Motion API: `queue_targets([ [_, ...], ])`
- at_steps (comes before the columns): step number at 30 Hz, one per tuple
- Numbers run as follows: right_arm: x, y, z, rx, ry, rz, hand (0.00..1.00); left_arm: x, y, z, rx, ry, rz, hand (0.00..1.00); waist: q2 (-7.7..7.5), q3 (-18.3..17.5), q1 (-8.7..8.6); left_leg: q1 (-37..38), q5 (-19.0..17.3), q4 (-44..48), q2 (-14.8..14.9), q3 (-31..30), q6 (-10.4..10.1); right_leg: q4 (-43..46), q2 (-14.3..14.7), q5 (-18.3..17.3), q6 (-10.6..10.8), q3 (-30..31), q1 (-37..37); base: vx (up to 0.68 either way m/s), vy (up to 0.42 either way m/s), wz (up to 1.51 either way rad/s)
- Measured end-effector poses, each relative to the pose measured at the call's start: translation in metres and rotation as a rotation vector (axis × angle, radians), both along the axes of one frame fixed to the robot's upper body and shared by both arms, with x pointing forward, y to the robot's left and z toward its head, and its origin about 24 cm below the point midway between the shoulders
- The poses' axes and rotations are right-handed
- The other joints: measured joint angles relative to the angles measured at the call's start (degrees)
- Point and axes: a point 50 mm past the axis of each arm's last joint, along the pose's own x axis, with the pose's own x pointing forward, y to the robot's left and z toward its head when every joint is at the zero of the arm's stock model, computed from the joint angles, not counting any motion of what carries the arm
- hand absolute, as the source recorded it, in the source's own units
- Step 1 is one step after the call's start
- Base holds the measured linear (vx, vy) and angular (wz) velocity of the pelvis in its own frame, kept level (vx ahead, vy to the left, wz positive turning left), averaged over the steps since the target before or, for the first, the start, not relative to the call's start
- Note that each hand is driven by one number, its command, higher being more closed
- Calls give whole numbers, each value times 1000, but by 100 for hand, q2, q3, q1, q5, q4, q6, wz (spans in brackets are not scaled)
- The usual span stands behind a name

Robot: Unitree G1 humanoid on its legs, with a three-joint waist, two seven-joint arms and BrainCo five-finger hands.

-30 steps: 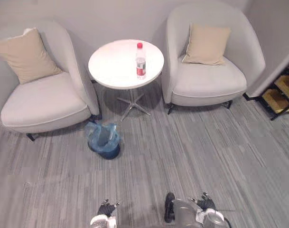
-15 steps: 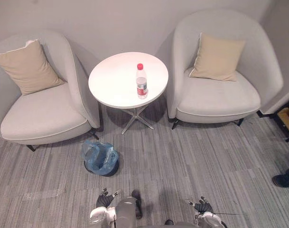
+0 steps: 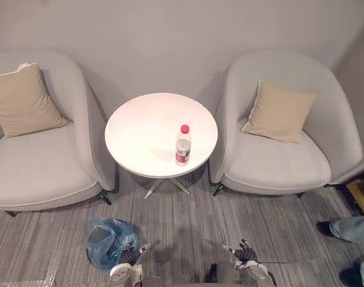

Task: Gather rubbish on tea table into small bin, then transfer packed bag to large trash can.

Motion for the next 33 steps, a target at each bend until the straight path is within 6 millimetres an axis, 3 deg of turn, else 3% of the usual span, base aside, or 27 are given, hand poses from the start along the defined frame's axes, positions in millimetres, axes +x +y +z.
queue_targets([
  [1,0,0,0,1,1,2,0,0,1,0,1,1,0,0,-16,-10,0,30,-35,7,3,-45,-60,-253,45,177,-29,113,15,379,-250,66],
  [2,-4,3,-2,10,11,1,0,-3,5,0,13,6,2,0,-175,-34,-32,103,-137,33,-80,-302,-232,-731,40,999,-67,342,91,311,-228,50],
  [4,-3,-14,0,-31,13,1,0,-5,-17,-4,-51,18,28,0,256,-130,-40,69,-178,188,277,-625,-346,-468,210,587,-235,-89,194,525,-364,75],
  [5,-2,-17,1,-40,11,1,0,-4,-23,-4,-65,18,21,0,391,-137,-76,40,-106,288,438,-802,-463,-485,255,455,-341,-387,352,449,-303,78],
  [6,-2,-17,1,-41,12,0,0,-3,-24,-4,-66,16,18,0,400,-139,-93,6,-88,359,479,-849,-496,-520,256,439,-357,-458,421,344,-268,93],
  [8,-9,-18,-3,-41,41,-2,0,12,-32,1,-83,-27,4,0,337,-104,-82,-542,95,1539,650,-850,-765,-986,262,406,-405,-859,1004,221,-201,93],
  [11,-12,-16,-4,-36,54,-7,0,19,-36,4,-83,-53,-32,0,244,-61,-41,-969,-12,2384,934,-200,-645,-1306,225,395,-442,-1049,1404,125,-57,46],
  [13,-12,-16,-4,-34,52,-18,0,21,-38,5,-82,-58,-50,0,228,-52,-61,-1166,-128,1991,926,293,-575,-1415,109,421,-399,-1110,1511,75,43,19],
  [14,-12,-16,-4,-33,53,-23,0,21,-39,5,-81,-60,-53,0,225,-50,-62,-1199,-74,1697,897,380,-557,-1426,79,440,-365,-1125,1520,65,116,12],
  [15,-15,-20,-5,-32,58,-44,0,21,-42,4,-80,-53,-80,0,299,-112,-51,-1178,199,951,781,443,-630,-1521,86,479,-191,-1117,1546,64,114,12],
  [18,-18,-13,-7,-14,73,-44,0,18,-35,2,-44,-28,-136,0,110,-200,-56,-965,393,496,397,431,-471,-1953,-113,643,9,-922,1730,77,154,17],
  [21,-16,-14,-7,-23,79,-29,0,13,-25,0,-11,5,-163,0,93,-239,-51,-670,457,185,170,404,-380,-2265,-230,738,98,-908,2057,51,130,9],
  [29,-12,-43,-1,-117,70,17,0,-4,-5,-6,46,94,-206,0,58,-262,-72,-529,694,-287,60,276,-364,-2469,-228,817,55,-883,2115,19,7,6],
  [33,8,-44,18,-194,-59,105,0,-5,-3,-6,52,99,-214,0,57,-267,-87,-444,708,-393,63,269,-341,-2697,-181,1004,1,-778,2202,-13,-1,-11],
])
